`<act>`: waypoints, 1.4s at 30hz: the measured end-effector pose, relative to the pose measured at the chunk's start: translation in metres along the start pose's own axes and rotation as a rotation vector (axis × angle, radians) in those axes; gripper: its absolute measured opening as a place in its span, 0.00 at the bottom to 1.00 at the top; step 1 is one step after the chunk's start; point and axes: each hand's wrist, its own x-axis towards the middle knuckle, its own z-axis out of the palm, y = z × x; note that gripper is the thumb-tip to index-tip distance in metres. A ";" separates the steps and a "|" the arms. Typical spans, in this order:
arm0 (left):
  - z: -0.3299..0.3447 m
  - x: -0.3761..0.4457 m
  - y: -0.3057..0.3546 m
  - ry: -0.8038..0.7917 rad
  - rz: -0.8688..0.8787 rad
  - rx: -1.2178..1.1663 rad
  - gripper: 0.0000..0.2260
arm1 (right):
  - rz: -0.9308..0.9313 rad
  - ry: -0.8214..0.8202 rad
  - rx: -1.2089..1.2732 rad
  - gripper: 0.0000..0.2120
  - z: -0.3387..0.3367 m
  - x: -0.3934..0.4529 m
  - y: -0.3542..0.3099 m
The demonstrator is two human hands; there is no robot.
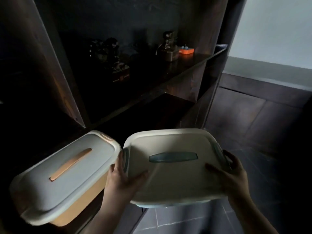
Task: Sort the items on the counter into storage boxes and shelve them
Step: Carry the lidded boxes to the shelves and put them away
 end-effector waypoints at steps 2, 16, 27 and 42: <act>0.012 0.014 0.002 0.003 -0.015 0.035 0.51 | 0.012 -0.049 0.057 0.34 0.018 0.039 0.004; 0.120 0.126 0.022 0.302 -0.317 0.115 0.55 | 0.007 -0.545 0.123 0.33 0.177 0.290 0.027; 0.148 0.157 0.024 0.527 -0.351 0.652 0.33 | -0.606 -0.558 -0.226 0.22 0.254 0.301 0.001; 0.168 0.175 0.021 0.501 -0.331 0.822 0.25 | -1.115 -0.873 -0.679 0.33 0.252 0.272 0.003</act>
